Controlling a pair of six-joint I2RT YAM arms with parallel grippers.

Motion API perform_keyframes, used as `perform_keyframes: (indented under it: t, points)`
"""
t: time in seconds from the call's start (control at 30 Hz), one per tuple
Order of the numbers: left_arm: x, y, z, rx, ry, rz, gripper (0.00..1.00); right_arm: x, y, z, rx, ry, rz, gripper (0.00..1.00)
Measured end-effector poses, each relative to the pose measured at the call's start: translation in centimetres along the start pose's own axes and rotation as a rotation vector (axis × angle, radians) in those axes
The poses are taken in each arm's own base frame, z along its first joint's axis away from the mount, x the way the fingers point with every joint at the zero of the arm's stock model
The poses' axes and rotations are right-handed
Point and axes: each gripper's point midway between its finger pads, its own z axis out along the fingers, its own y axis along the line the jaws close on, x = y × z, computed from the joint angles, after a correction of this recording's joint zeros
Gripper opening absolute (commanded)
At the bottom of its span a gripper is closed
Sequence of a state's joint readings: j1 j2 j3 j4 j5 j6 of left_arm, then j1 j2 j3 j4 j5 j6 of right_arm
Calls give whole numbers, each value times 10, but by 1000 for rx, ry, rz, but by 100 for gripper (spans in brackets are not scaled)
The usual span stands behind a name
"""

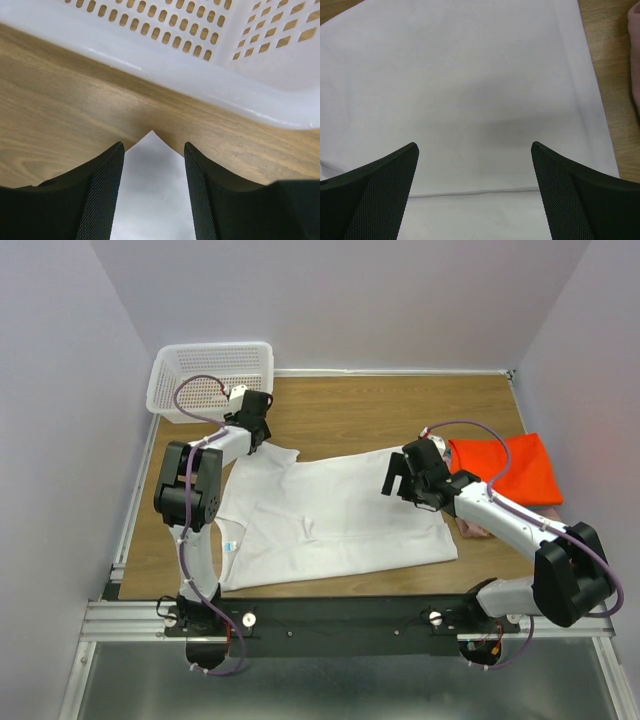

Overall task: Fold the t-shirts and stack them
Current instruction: Fold the tshirt

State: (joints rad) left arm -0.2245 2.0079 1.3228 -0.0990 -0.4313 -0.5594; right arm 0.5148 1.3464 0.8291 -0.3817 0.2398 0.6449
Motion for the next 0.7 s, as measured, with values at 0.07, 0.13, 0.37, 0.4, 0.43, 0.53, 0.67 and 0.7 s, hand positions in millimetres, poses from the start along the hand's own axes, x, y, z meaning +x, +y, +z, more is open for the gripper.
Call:
perform_keyframes:
  t: [0.07, 0.13, 0.37, 0.4, 0.43, 0.53, 0.67, 0.7]
  points:
    - [1, -1, 3, -8, 14, 3, 60, 0, 0, 0, 0, -1, 0, 100]
    - [5, 0, 5, -19, 34, 10, 60, -1, -1, 0, 2, -1, 0, 100]
    - [21, 8, 4, -57, 99, 29, 61, -2, -2, 0, 5, -3, -4, 100]
    - [21, 9, 4, -60, 103, 30, 61, -2, -2, 0, 5, -3, -4, 100]
    - [20, 8, 4, -63, 109, 32, 61, -2, -2, 0, 4, -4, -5, 100]
    - [17, 4, 9, -68, 117, 33, 61, -5, -1, -4, -6, -18, -1, 100]
    - [16, 2, 10, -74, 129, 39, 61, -13, 0, -11, -20, -44, 6, 100]
    - [16, 3, 10, -76, 132, 41, 58, -15, 0, -12, -22, -53, 7, 100]
